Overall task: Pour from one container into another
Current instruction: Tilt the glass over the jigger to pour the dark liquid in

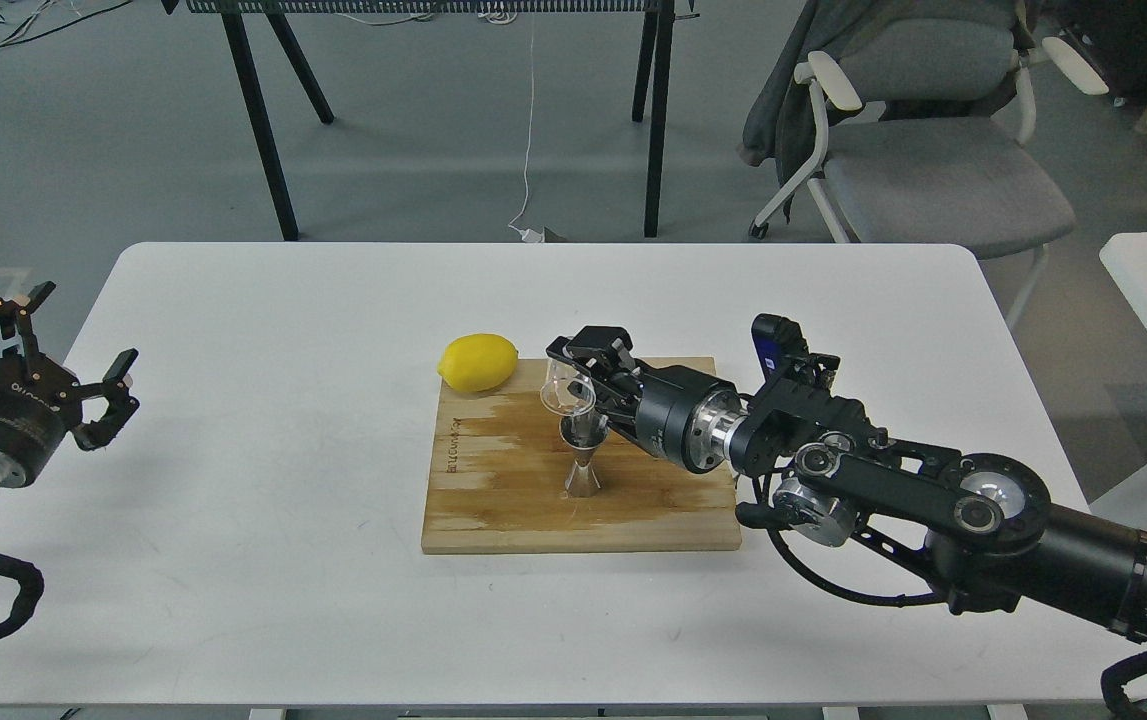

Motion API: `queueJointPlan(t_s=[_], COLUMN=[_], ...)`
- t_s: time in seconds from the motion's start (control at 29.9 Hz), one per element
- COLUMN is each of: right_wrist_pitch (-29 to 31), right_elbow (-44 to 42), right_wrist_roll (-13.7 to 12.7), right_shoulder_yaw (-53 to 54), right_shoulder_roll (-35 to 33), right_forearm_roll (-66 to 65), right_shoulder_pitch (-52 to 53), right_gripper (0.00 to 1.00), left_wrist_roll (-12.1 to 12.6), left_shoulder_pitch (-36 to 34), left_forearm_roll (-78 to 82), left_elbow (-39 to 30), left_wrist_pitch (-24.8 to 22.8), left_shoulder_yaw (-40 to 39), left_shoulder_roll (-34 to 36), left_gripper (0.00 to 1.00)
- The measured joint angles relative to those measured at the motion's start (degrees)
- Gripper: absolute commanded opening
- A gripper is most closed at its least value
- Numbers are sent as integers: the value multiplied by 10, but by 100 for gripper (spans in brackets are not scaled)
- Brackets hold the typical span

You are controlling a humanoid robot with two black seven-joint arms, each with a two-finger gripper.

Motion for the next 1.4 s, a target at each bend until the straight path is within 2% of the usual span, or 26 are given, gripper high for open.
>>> queueJointPlan(t_s=[1.4], right_wrist_pitch=[18], right_elbow=[4], right_wrist_roll=[0], right_shoulder_yaw=[-38], right_shoulder_roll=[-32], right_forearm_roll=[-29], right_shoulder_pitch=[31], right_gripper=[28], left_wrist_roll=[0], left_shoulder_pitch=[0], left_forearm_roll=[0], left_elbow=[4], left_wrist_pitch=[0], left_shoulder_yaw=[0], left_shoulder_roll=[0], left_gripper=[99])
